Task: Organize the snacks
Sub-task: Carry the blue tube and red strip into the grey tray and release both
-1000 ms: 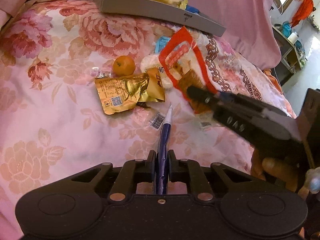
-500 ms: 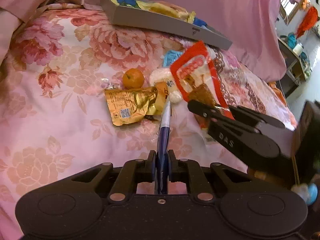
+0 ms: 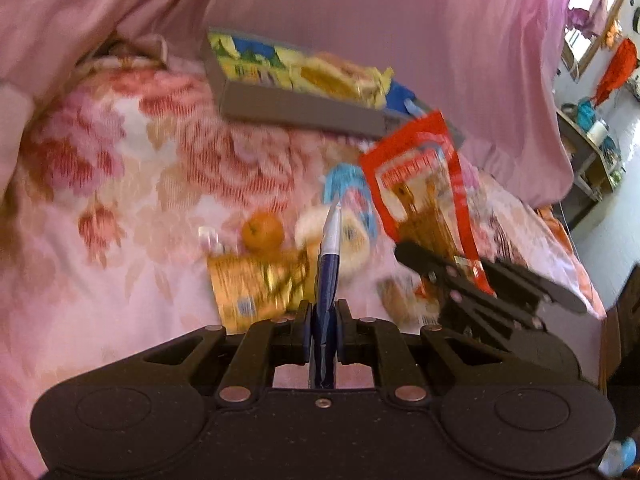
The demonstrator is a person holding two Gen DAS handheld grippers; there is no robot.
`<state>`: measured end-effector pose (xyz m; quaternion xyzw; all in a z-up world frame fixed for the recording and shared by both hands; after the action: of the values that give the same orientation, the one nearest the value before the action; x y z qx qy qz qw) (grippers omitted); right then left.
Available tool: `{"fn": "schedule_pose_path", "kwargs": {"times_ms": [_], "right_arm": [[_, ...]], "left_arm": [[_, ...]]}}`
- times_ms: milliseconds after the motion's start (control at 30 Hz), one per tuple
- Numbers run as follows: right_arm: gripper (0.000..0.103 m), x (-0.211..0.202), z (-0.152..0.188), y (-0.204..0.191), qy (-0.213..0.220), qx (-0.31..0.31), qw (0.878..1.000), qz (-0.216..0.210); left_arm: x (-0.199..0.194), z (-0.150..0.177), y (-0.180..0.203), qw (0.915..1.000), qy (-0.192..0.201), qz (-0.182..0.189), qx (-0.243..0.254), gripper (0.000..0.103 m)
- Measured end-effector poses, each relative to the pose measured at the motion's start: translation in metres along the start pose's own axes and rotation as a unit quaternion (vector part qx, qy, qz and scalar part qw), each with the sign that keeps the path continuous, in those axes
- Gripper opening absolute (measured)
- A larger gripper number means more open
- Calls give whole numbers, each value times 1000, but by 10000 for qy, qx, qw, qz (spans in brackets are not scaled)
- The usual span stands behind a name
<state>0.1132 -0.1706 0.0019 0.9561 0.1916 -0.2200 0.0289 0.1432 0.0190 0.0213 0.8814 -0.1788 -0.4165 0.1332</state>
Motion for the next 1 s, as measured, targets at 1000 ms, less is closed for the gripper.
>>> {"fn": "schedule_pose_path", "kwargs": {"times_ms": [1000], "right_arm": [[16, 127, -152, 100, 351, -80, 9969, 694]], "left_arm": [[109, -213, -8, 9851, 1561, -592, -405, 12]]}}
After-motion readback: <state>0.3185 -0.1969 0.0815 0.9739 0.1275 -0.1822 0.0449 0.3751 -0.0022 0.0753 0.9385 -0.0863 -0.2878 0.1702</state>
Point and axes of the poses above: each gripper's, at about its wrist camera, not at the fingertips, and x roughly the way its jaws point, y to its right, z to its underside, the point moved 2 cm from there along x, roughly the way its jaws point, and after that the axes turned 1 degree about x, right-handed, at the moved point
